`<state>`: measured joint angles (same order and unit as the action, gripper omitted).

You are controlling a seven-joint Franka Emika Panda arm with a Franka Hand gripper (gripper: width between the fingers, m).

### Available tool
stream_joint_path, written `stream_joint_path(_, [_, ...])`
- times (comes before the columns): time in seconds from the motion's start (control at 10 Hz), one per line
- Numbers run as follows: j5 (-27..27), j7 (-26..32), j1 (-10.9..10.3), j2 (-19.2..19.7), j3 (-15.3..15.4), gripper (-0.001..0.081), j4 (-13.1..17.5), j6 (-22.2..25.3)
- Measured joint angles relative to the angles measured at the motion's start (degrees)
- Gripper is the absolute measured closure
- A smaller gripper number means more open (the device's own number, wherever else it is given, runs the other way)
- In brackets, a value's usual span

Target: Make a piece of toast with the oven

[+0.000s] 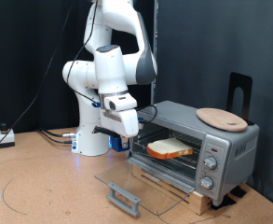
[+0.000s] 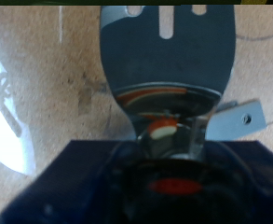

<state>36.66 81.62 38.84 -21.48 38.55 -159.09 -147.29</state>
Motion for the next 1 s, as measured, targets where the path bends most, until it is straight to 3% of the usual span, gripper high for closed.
stream_joint_path(0.6, [3.15, -0.30, -4.22, -0.50, 0.61, 0.0395, -0.27, -0.01])
stream_joint_path(1.0, [3.34, -3.27, -4.58, -0.60, 2.40, 0.0395, -0.25, -0.27])
